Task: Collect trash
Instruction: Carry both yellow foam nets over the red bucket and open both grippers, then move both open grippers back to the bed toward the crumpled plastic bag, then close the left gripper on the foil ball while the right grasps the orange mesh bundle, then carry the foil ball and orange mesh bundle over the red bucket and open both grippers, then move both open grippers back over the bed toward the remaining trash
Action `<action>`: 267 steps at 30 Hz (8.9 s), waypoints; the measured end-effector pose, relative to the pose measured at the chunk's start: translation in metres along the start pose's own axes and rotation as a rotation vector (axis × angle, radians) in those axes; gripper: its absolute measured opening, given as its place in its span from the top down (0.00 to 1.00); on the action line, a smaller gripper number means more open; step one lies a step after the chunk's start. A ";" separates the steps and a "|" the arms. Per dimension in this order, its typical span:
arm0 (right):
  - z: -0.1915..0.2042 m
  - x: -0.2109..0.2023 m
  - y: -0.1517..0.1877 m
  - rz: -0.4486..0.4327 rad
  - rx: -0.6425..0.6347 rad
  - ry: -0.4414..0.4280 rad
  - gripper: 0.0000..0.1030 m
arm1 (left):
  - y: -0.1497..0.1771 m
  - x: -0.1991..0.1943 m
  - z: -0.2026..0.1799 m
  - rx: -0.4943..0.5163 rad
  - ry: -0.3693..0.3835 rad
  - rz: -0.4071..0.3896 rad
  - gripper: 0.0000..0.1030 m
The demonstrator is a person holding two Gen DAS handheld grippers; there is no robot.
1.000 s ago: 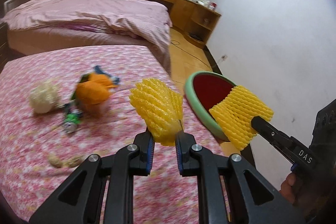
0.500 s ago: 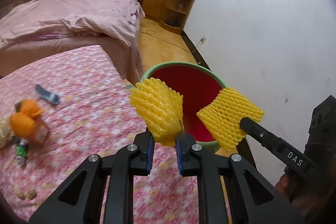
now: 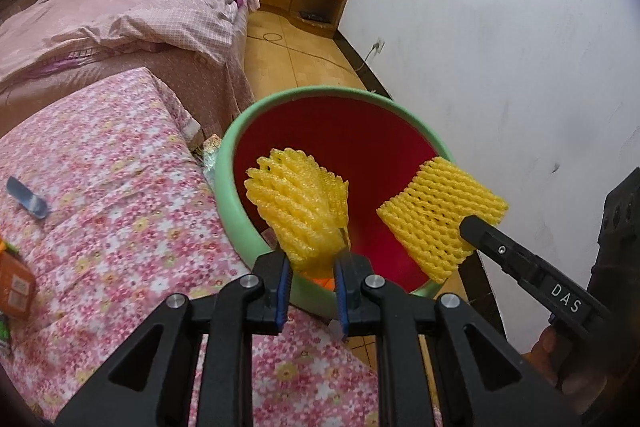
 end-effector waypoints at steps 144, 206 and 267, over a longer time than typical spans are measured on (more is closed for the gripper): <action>0.301 0.077 0.103 0.151 -0.476 -0.136 0.59 | 0.106 -0.188 0.366 -0.594 -0.318 -0.341 0.62; 0.009 -0.002 -0.014 0.007 -0.039 -0.027 0.58 | -0.016 -0.021 0.020 0.025 -0.052 -0.071 0.62; 0.075 -0.005 0.029 0.082 -0.098 -0.054 0.41 | 0.047 -0.136 0.117 -0.204 -0.195 -0.191 0.44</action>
Point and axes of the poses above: each gripper's, at about its wrist camera, not at the fingertips, and x roughly the way its jaws point, z to its left, y to its underside, the point moved 8 cm from there along x, roughly the way its jaws point, and after that the axes turned 4 degrees about z, right-handed, at the moved point
